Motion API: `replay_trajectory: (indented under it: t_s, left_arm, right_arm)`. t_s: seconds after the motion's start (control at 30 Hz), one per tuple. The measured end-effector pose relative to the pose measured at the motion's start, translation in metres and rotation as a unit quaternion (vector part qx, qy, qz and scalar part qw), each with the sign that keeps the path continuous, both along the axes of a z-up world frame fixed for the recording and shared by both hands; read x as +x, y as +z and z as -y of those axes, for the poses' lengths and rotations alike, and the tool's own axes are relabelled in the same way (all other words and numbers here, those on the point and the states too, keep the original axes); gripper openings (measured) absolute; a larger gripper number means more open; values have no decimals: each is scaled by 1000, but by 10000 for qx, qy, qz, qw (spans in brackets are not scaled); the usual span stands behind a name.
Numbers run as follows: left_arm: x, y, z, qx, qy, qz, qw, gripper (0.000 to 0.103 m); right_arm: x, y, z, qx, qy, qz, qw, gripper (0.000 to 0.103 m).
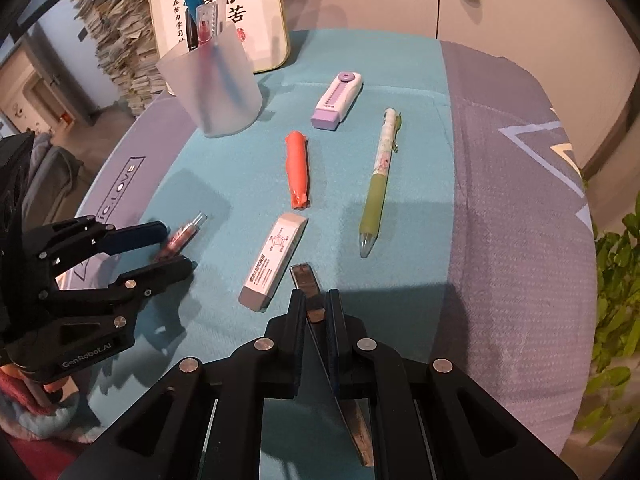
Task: Organize stationery
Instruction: 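Carry the pink floral pen toward the cup with the left gripper while the right gripper lifts the black pen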
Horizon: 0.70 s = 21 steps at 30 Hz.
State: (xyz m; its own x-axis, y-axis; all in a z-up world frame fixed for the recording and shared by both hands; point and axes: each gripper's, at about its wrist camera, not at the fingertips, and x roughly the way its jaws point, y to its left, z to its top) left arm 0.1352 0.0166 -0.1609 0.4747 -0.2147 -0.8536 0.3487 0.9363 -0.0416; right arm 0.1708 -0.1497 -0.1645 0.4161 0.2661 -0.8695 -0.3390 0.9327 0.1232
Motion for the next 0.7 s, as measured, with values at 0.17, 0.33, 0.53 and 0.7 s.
replay_trajectory:
  t_s: [0.17,0.33,0.53,0.7]
  left_arm:
    - [0,0,0,-19,-7,8,10000,38]
    - [0,-2,1,29,-10,-9,10000,38]
    - [3,-2,4,34,-39,-22,10000,38]
    - [7,-2,5,41,-62,-5,10000,37]
  right_arm:
    - [-1,2,-2,-59,94,33,9999,7]
    - [-4,1,-12,-262,356,34,9990,22]
    - [0,-1,-22,-545,562,45,9969,23]
    - [6,-5,-27,-688,607,17,9958,23]
